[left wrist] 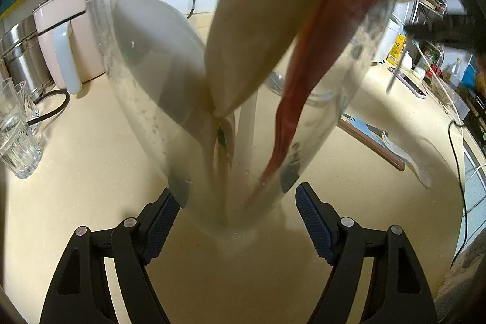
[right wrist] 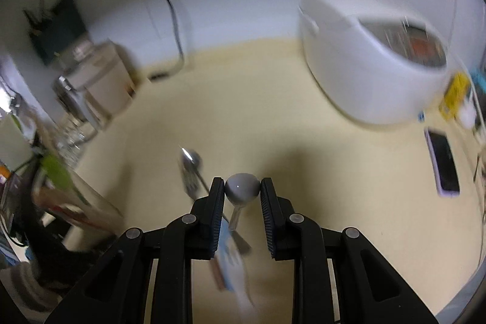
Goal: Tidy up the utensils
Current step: 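Lift the white spoon and drop it into the cup held by the left tool, then move the right tool to the white plastic spork and grasp it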
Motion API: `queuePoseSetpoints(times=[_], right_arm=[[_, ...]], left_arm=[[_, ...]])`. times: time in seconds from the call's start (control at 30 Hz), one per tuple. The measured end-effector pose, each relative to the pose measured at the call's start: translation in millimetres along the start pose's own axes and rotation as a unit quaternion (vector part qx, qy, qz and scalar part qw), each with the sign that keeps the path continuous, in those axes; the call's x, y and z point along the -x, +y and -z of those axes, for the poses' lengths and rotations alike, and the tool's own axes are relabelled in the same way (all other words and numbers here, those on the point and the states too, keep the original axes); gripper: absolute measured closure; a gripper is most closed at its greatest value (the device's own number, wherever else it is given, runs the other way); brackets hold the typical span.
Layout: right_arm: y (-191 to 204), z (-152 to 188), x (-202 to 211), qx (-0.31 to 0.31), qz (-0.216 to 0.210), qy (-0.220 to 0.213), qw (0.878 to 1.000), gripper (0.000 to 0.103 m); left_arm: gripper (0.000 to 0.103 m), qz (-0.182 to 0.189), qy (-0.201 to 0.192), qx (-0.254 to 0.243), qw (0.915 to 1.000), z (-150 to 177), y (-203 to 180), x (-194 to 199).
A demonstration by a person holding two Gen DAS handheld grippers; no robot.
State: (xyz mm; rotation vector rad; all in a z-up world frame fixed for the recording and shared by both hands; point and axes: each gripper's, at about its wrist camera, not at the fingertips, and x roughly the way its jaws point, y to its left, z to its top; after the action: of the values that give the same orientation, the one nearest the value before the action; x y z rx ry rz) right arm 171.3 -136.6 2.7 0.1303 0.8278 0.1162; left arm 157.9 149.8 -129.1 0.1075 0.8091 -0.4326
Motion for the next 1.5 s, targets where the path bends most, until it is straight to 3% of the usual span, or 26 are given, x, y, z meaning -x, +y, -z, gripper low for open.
queuePoseSetpoints(times=[0.2,0.37,0.43,0.63,0.83,1.0,1.13,1.3,1.4,1.5], right_arm=[[51,-29,44,0.051,-0.061,-0.058,0.995,0.079],[99,-51,74,0.069,-0.18,-0.087,0.977,0.079],[119,-52,75,0.085,-0.211,-0.086,0.97,0.079],[160,-25,42,0.145,-0.217,-0.035,0.965,0.079],[172,-2,4,0.159,-0.203,0.031,0.966,0.078],[154,-2,14,0.137,-0.188,0.027,0.972,0.071],[112,-14,25,0.09,-0.158,0.014,0.983,0.071],[34,-14,21,0.025,-0.067,0.03,0.997,0.071],[-8,2,11,-0.01,-0.023,0.067,0.997,0.071],[-31,32,-9,-0.023,-0.007,0.121,0.992,0.071]], left_arm=[[0.023,0.0,0.0,0.0,1.0,0,1,0],[0.023,0.0,0.0,0.0,1.0,0,1,0],[0.023,0.0,0.0,0.0,1.0,0,1,0],[0.023,0.0,0.0,0.0,1.0,-1,1,0],[0.023,0.0,0.0,0.0,1.0,-1,1,0],[0.023,0.0,0.0,0.0,1.0,0,2,0],[0.023,0.001,0.001,0.001,1.0,1,2,0],[0.023,0.001,0.001,0.001,1.0,1,3,0],[0.023,0.001,0.001,0.001,1.0,1,3,0],[0.023,0.001,0.001,0.001,1.0,1,3,0]])
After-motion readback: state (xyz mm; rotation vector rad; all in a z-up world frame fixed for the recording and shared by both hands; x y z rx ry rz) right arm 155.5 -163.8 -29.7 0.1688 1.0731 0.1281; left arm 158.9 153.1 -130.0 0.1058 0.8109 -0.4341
